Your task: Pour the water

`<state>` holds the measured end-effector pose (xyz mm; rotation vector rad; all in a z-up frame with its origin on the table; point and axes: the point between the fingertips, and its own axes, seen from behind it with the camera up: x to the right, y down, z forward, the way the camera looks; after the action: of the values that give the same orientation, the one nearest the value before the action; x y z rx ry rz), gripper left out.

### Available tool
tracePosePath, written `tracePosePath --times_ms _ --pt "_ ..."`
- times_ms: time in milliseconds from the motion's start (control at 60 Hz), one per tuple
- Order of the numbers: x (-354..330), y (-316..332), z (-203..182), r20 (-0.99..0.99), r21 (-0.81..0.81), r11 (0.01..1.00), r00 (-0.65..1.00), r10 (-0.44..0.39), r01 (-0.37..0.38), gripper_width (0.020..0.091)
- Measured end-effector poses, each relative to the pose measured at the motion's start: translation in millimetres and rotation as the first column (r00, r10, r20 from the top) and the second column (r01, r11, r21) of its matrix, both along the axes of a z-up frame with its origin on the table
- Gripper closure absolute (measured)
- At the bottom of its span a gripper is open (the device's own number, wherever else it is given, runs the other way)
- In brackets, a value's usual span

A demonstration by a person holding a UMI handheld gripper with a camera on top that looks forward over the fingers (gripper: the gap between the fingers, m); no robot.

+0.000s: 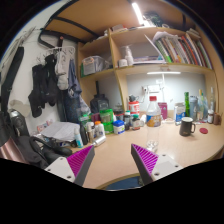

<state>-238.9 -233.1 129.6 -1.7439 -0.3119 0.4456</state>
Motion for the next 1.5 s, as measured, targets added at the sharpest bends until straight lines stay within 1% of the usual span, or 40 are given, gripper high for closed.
tracePosePath --times_ms 250,400,517,633,883,1067,1233,1267,1317,1367,1383,1417,1450,1467,1483,1500 --pt "-20.2 1.3 4.0 0.027 0.037 0.999 0.999 0.036 -0.037 0.0278" --pt "-18.9 12.8 5.1 0.061 0.073 0.997 0.998 0.015 -0.019 0.0284" --pt "1.1 37.6 1.0 0.092 0.086 0.996 0.995 -0.038 0.03 0.0285" --pt "34.0 73.0 -3.3 0.092 0.093 0.99 0.989 -0.119 0.11 0.0283" --pt "92.9 154.2 -26.1 0.088 0.071 0.969 0.967 -0.241 0.235 0.0277" --pt "105.4 211.1 -43.1 0.117 0.073 0.959 0.953 -0.28 0.273 0.0281" --pt "94.0 255.9 -46.6 0.092 0.098 0.964 0.962 -0.255 0.247 0.0281" --pt "91.5 263.4 -44.1 0.09 0.119 0.963 0.964 -0.251 0.24 0.029" --pt "89.2 274.2 -44.1 0.114 0.146 0.961 0.961 -0.252 0.235 0.0564" --pt "92.9 279.9 -42.9 0.129 0.166 0.953 0.952 -0.277 0.254 0.0577" --pt "94.6 281.2 -43.1 0.13 0.166 0.95 0.949 -0.288 0.265 0.06" --pt "97.3 282.4 -44.1 0.13 0.164 0.947 0.946 -0.297 0.275 0.0623" --pt "91.9 281.9 -43.6 0.124 0.163 0.952 0.951 -0.282 0.26 0.0659" --pt "88.9 281.6 -43.8 0.124 0.164 0.955 0.955 -0.27 0.249 0.0657" --pt "86.4 281.2 -44.2 0.128 0.165 0.958 0.958 -0.258 0.236 0.0683" --pt "85.1 280.8 -44.1 0.126 0.167 0.959 0.959 -0.252 0.23 0.0683"
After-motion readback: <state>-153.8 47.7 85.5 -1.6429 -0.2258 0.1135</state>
